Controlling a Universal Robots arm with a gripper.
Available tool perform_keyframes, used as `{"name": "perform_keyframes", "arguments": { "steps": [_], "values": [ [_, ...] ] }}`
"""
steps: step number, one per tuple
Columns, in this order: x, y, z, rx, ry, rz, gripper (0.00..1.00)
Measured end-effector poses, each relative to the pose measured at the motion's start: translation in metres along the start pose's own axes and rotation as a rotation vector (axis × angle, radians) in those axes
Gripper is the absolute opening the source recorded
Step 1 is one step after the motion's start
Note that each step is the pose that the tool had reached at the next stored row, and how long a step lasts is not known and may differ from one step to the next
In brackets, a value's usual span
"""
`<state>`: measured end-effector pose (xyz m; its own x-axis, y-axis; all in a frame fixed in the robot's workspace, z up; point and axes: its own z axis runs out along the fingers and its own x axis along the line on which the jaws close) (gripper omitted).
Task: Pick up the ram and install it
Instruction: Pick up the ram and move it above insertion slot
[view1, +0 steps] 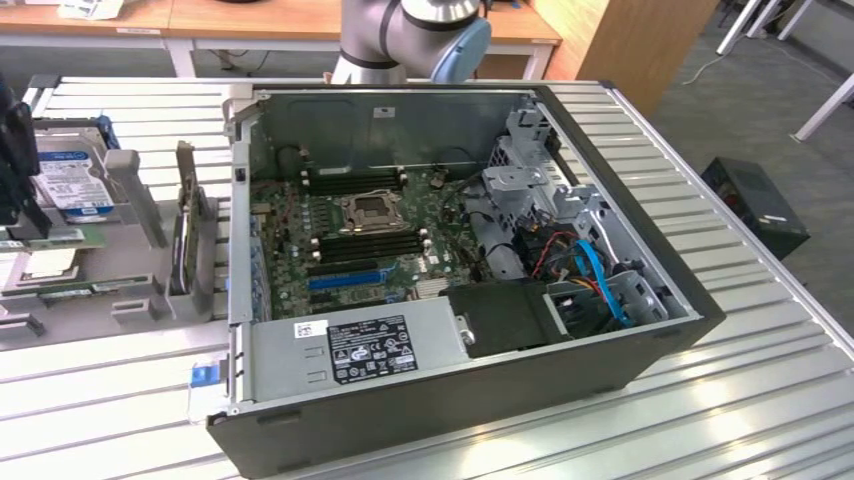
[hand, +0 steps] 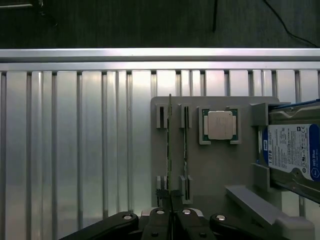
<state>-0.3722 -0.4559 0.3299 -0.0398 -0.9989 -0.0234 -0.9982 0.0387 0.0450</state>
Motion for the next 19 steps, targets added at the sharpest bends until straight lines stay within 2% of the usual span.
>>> {"name": "perform_keyframes", "arguments": {
  "steps": [9, 19],
  "values": [
    [-0.001, 0.0005, -0.0252, 0.0, 0.0, 0.0, 0.12],
    [-0.001, 0.0011, -0.047, 0.0, 0.0, -0.001, 0.12]
  ]
}}
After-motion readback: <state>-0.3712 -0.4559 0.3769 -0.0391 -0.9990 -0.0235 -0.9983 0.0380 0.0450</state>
